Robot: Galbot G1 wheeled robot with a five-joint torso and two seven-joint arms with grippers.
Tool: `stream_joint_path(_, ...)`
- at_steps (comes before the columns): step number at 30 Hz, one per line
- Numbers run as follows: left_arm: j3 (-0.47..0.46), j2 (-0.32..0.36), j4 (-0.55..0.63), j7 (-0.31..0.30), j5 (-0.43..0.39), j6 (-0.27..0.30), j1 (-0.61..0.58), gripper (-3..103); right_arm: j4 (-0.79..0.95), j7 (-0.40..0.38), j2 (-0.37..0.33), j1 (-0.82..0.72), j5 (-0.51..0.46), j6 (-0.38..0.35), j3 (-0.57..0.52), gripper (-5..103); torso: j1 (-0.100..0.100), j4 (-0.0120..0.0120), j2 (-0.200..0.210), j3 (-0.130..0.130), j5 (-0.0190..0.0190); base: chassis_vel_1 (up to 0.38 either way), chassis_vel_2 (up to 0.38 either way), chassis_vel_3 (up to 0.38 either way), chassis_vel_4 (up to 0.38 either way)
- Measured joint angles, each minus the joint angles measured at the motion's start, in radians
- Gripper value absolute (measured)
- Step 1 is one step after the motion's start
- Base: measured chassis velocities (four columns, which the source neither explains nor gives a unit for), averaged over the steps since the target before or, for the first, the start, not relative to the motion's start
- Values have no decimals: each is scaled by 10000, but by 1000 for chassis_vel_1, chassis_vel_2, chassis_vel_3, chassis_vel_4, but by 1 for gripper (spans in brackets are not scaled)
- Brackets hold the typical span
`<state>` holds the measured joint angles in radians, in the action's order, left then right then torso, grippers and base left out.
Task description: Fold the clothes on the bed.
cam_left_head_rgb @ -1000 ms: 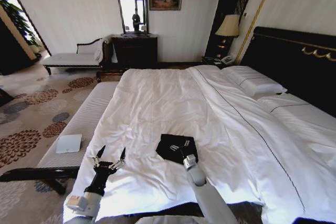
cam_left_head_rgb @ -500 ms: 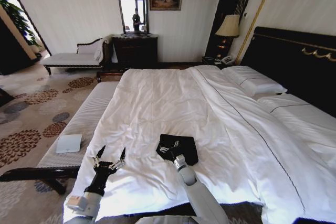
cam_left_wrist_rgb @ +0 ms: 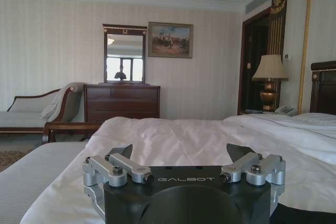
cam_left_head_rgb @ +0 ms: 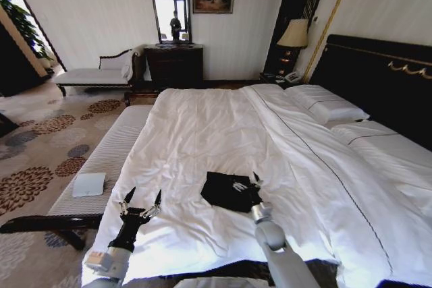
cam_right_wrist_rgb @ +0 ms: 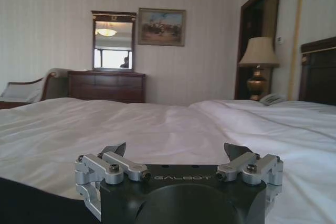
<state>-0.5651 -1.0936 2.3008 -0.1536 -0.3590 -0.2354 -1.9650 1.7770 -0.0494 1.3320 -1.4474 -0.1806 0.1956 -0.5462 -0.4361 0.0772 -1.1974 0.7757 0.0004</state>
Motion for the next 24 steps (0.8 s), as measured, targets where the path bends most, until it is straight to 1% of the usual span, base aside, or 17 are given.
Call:
stream_joint_path(2, 1, 0, 0, 0, -1, 0, 0, 100, 257, 47, -94, -387, -94, 133, -472, 100, 0, -1, -1, 0, -3, 0, 0, 0, 0)
stream_joint_path(3, 1, 0, 0, 0, -1, 0, 0, 100, 500, 165, -152, -882, -222, 325, -1071, 100, 0, 0, -1, 0, -3, 0, 0, 0, 0)
stream_joint_path(4, 1, 0, 0, 0, -1, 0, 0, 100, 500, 165, -152, -882, -222, 325, -1071, 100, 0, 0, -1, 0, -3, 0, 0, 0, 0)
stream_joint_path(6, 0, 0, 0, 0, 0, 0, 0, 100, 784, 405, -182, -1526, -429, 605, -1791, 100, 0, 0, -1, 0, -3, 0, 0, 0, 0)
stream_joint_path(8, 1, 0, 0, 0, 0, -1, 0, 100, 921, 550, -181, -1916, -512, 769, -2150, 100, 0, -1, -1, 0, -2, 0, 0, 0, 0)
stream_joint_path(9, 1, 0, 0, 0, 0, 0, 0, 100, 1067, 741, -165, -2430, -594, 1038, -2582, 100, 0, 2, -1, 0, -1, 0, 0, 0, 0)
stream_joint_path(10, 1, 0, 0, 0, 0, 0, 0, 100, 1067, 741, -165, -2430, -594, 1038, -2582, 100, 0, 2, -1, 0, -1, 0, 0, 0, 0)
stream_joint_path(15, 0, 0, 0, 0, -1, 0, 0, 100, 1315, 1209, -158, -3619, -928, 1893, -3457, 100, 1, 0, -1, 0, -3, 0, 0, 0, 0)
stream_joint_path(16, 0, 0, 0, 0, -1, 0, 0, 100, 1315, 1209, -158, -3619, -928, 1893, -3457, 100, 1, 0, -1, 0, -3, 0, 0, 0, 0)
stream_joint_path(17, 0, 0, 0, 0, 0, -1, 0, 100, 1318, 1250, -186, -3842, -1026, 2084, -3654, 100, 1, 0, -1, 0, -3, 0, 0, 0, 0)
stream_joint_path(18, 1, 0, 0, 0, 0, -1, 0, 100, 1320, 1256, -196, -3889, -1065, 2118, -3704, 100, 1, 0, -1, 0, -3, 0, 0, 0, 0)
stream_joint_path(20, 0, 0, 0, 0, 0, 0, 0, 100, 1351, 1283, -243, -4094, -1470, 2310, -3980, 100, 0, -1, -1, 1, -3, 0, 0, 0, 0)
stream_joint_path(24, 0, 0, 0, 0, 0, 0, 0, 100, 1350, 1344, -305, -4159, -1642, 2474, -4124, 100, 1, -2, -1, 1, -4, 0, 0, 0, 0)
